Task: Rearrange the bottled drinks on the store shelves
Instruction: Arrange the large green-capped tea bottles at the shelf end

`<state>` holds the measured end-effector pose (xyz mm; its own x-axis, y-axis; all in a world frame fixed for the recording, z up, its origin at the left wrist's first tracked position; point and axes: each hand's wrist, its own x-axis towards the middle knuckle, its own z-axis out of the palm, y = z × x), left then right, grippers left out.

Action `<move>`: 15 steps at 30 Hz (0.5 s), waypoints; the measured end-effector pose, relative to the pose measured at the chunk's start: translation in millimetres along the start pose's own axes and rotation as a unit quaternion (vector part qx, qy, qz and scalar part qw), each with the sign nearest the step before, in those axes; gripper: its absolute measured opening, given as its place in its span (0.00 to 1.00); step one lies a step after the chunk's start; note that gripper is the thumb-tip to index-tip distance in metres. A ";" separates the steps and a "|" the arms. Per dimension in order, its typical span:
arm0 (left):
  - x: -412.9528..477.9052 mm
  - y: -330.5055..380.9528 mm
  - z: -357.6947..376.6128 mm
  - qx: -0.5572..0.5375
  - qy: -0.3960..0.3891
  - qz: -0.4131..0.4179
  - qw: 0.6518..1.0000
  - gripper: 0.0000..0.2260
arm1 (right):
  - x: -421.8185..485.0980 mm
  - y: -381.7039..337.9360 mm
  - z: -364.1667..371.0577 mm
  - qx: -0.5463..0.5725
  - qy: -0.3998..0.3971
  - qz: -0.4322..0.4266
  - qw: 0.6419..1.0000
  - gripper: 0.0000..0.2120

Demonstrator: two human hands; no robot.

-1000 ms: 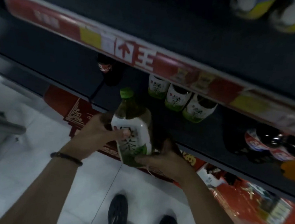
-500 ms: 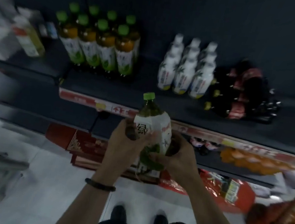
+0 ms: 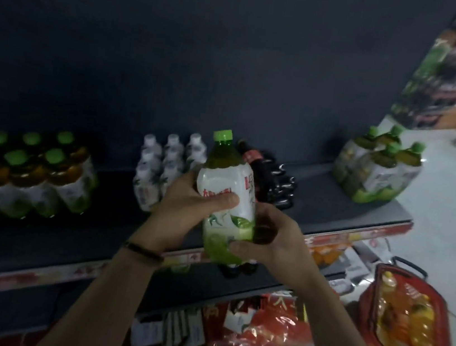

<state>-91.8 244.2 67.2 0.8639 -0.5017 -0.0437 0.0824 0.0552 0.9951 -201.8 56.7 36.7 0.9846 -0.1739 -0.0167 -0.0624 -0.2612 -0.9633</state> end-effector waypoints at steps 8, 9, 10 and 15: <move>99.7 8.6 131.4 0.129 0.050 0.016 0.990 0.29 | 51.3 28.4 -102.3 0.010 0.202 -0.061 0.977 0.37; 114.5 8.5 148.4 0.153 0.077 0.021 0.985 0.31 | 58.3 34.1 -116.4 0.004 0.222 -0.073 0.972 0.37; 130.4 9.4 164.2 0.187 0.097 0.028 0.977 0.31 | 67.0 41.0 -130.0 -0.015 0.241 -0.084 0.967 0.37; 208.3 11.1 227.8 0.284 0.086 0.039 0.954 0.28 | 109.9 82.4 -191.5 -0.090 0.304 -0.071 0.946 0.40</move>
<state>-24.2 -56.4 89.4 0.9289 -0.3641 0.0672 -0.2263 -0.4146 0.8814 -130.0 -165.8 6.8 0.7127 -0.6247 0.3191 -0.0175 -0.4706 -0.8822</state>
